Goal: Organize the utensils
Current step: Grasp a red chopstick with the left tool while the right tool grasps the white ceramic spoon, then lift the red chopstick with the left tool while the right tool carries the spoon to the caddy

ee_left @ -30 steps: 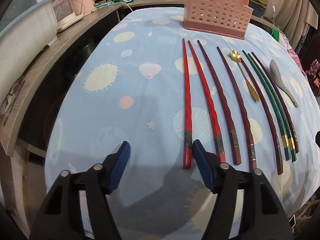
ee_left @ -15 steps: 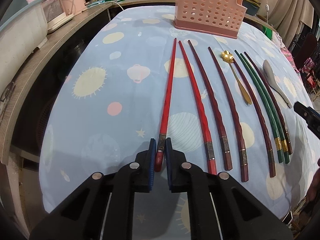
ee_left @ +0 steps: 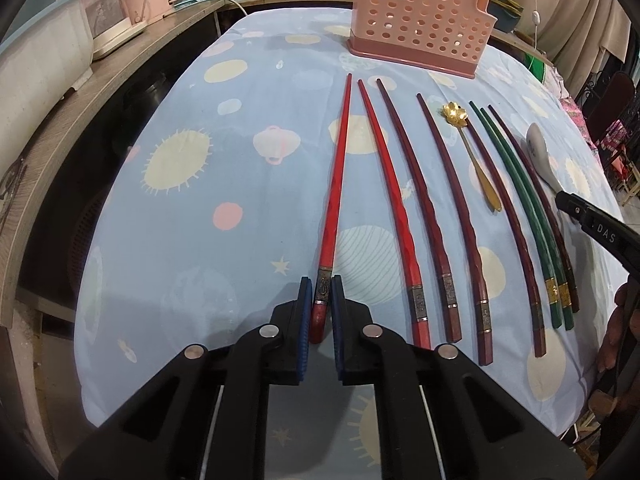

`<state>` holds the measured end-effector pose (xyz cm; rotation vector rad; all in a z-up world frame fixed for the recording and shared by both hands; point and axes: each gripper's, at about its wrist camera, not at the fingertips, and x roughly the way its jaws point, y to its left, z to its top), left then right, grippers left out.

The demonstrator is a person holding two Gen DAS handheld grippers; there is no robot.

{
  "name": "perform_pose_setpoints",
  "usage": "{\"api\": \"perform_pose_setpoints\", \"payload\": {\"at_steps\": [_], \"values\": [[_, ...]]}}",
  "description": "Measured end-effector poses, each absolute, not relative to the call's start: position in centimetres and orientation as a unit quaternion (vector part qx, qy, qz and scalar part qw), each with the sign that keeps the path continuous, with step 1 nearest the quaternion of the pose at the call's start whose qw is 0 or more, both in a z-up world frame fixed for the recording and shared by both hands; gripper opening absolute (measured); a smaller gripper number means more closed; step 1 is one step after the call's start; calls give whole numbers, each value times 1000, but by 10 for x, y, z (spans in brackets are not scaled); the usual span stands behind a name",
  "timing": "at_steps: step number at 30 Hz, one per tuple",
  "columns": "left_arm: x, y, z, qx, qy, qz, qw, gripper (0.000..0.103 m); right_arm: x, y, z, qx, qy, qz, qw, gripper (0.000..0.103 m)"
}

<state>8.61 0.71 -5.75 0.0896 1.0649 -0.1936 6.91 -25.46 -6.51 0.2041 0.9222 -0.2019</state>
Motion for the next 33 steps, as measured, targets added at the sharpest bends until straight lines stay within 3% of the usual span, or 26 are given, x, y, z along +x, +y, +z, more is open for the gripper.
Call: {"api": "perform_pose_setpoints", "payload": {"at_steps": [6,21,27,28,30,33], "values": [[82,14,-46,23,504,-100,857,7,57,-252,-56,105,444,-87,886,6],[86,26,40,-10,429,-107,897,7,32,-257,16,123,382,-87,912,0],[98,22,63,-12,401,-108,910,7,36,-270,10,138,391,-92,905,1],[97,22,61,-11,402,-110,909,7,33,-272,5,143,397,-94,902,3],[96,20,55,-7,412,-111,904,7,25,-277,-8,155,413,-103,892,27],[93,18,43,-5,428,-113,897,7,10,-278,-29,165,435,-108,879,33]]}}
